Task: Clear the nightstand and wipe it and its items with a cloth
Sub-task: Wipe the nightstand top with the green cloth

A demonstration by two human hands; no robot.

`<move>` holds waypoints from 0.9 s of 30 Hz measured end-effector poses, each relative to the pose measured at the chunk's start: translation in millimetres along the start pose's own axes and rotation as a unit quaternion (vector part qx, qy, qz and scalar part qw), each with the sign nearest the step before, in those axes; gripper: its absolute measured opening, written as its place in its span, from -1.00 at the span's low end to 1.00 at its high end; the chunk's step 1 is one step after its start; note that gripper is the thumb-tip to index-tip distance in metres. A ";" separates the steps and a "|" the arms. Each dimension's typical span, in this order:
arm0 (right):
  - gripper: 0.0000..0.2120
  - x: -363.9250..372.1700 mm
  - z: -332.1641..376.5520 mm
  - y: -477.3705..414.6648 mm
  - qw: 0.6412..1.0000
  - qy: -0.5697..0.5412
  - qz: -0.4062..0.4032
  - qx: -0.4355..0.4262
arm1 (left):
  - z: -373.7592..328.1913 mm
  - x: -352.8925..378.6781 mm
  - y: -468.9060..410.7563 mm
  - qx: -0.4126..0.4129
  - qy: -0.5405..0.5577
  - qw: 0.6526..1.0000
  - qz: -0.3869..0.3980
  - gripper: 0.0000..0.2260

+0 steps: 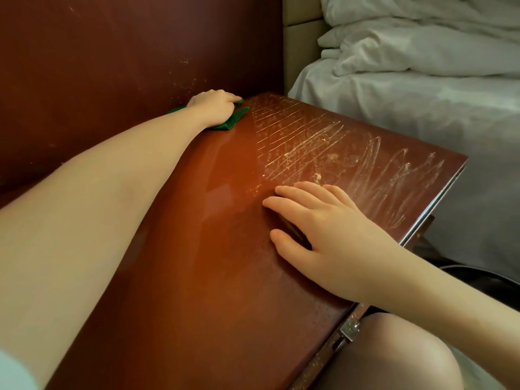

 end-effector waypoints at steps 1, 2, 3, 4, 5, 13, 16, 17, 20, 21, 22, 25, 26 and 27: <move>-0.37 -0.1 -0.2 -0.5 1.000 -0.001 -0.009 0.002 | -0.3 -0.2 -2.3 0.001 -0.004 1.000 -0.004 -0.56; -0.41 -0.5 0.3 -0.2 1.000 0.002 -0.020 0.003 | -1.1 -0.4 -4.0 0.002 -0.006 1.000 -0.008 -0.57; -0.46 -0.9 1.4 0.0 0.999 0.009 -0.031 0.003 | -2.2 -0.3 -5.7 0.005 -0.008 1.000 -0.012 -0.57; -0.49 -0.7 1.8 -0.1 0.999 0.013 -0.040 0.003 | -3.3 0.0 -7.1 0.008 -0.006 1.000 -0.014 -0.58; -0.50 -0.1 1.4 -0.3 0.999 0.012 -0.042 0.004 | -4.5 0.1 -8.2 0.014 -0.005 1.000 -0.015 -0.58; -0.49 -1.1 -0.3 -0.4 0.999 0.002 -0.050 -0.001 | -7.7 -0.4 -6.4 0.054 0.023 0.998 -0.005 -0.59; -0.49 -2.6 -0.2 0.9 0.998 0.002 -0.057 -0.003 | -10.3 -0.2 -3.2 0.072 0.035 0.997 -0.003 -0.60; -0.48 -2.9 -0.1 0.8 0.999 0.000 -0.052 -0.004 | -11.1 -0.2 -1.6 0.077 0.038 0.996 -0.003 -0.61; -0.41 -2.6 0.5 0.1 1.000 -0.003 -0.030 -0.005 | -12.8 1.0 3.9 0.089 0.036 0.995 -0.003 -0.62; -0.39 -2.6 0.5 -0.3 1.000 -0.002 -0.025 -0.003 | -13.6 1.1 6.6 0.093 0.034 0.995 -0.005 -0.62; -0.37 -2.0 0.5 -0.7 1.000 0.000 -0.022 -0.002 | -14.5 1.0 8.9 0.097 0.034 0.995 -0.007 -0.63; -0.37 -1.4 1.4 -0.9 1.000 0.006 -0.012 0.003 | -18.8 0.9 19.9 0.110 0.027 0.993 -0.009 -0.64; -0.39 -1.6 1.4 -0.9 1.000 0.004 -0.006 0.006 | -19.9 -0.2 22.4 0.117 0.025 0.993 -0.015 -0.64; -0.41 -1.6 1.4 -0.8 1.000 0.003 0.001 0.009 | -21.7 -0.8 27.0 0.120 0.029 0.992 -0.012 -0.64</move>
Point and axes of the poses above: each hand's wrist, its own y-axis away from the middle knuckle, its own x-axis out of the palm, z = x × y, the point moved 9 cm from there along -y, towards the middle knuckle, and after that the axes turned 5 degrees about z, right-handed, at the moved point
